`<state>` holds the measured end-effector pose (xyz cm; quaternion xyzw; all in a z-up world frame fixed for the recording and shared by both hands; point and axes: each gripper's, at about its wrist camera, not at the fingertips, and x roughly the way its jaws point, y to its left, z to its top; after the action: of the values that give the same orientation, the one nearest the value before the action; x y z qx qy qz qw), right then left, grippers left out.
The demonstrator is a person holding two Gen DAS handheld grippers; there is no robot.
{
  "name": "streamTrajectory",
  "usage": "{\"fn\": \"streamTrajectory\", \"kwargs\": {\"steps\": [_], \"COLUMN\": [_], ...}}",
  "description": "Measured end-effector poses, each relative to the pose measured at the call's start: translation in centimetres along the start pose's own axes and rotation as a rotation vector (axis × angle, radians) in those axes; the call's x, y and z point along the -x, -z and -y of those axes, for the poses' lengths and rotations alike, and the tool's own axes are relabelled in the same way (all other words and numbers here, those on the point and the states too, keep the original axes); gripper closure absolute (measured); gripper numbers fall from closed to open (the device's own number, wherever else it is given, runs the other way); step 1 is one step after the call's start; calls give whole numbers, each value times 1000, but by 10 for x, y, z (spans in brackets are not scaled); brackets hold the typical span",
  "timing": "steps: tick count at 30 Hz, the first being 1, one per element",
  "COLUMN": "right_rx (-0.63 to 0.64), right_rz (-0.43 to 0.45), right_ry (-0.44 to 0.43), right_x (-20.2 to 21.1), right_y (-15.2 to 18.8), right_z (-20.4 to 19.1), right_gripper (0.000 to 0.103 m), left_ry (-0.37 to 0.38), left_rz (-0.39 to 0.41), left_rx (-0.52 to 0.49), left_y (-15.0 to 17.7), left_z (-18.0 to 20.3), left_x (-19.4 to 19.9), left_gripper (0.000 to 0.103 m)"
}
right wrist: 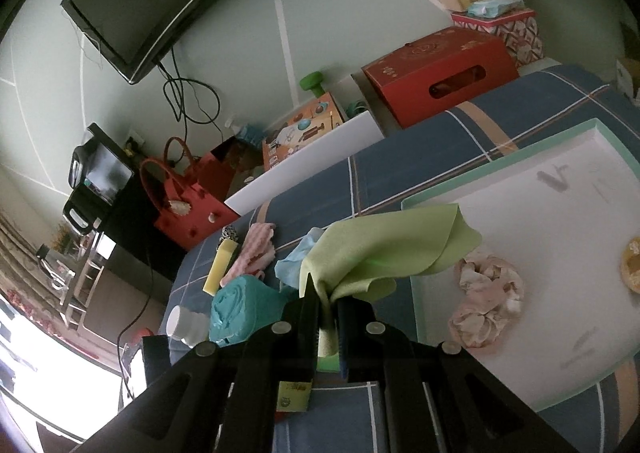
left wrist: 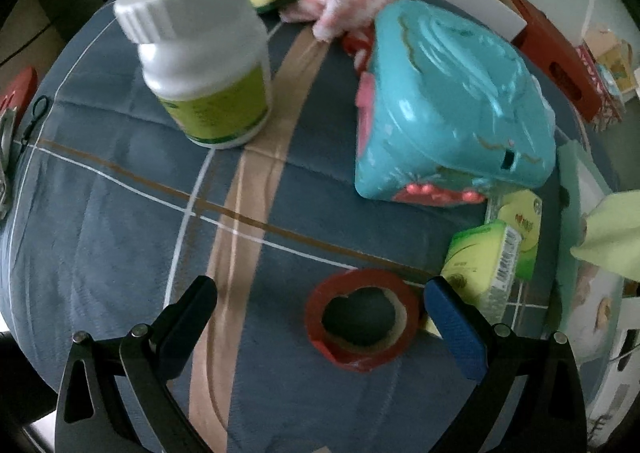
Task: Organize soft objects
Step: 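Lift the yellow-green cloth with the right tool while the left tool grasps the red tape roll, then carry the cloth and tape roll to the white tray and release both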
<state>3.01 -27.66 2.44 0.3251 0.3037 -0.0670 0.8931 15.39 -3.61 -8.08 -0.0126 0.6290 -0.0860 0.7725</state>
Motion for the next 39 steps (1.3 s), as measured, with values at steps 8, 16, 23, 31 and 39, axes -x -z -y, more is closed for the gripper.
{"fn": "streamTrajectory", "kwargs": {"steps": [8,16,23,31,39], "right_rx": [-13,-20,-23,-24,-28], "right_rz": [-2,4,3,22,90], "right_ry": [9,14,17,16,29], "right_x": [0,0,0,3,21], "right_y": [1,1,2,1,-4], "right_z": [0,2,2,3,5], "right_gripper": [95,95,95,95,95], "left_ry": [-18,-2,24,40,43], "left_rz": [-18,1,12,45,158], "left_rx": [-25,-70,-90,-76,-65], "left_y": [3,7,4,0,-4], "left_z": [16,26,38,34,21], "left_x": [-12,-12,-11,1,49], "left_gripper": [0,30,45,45,45]}}
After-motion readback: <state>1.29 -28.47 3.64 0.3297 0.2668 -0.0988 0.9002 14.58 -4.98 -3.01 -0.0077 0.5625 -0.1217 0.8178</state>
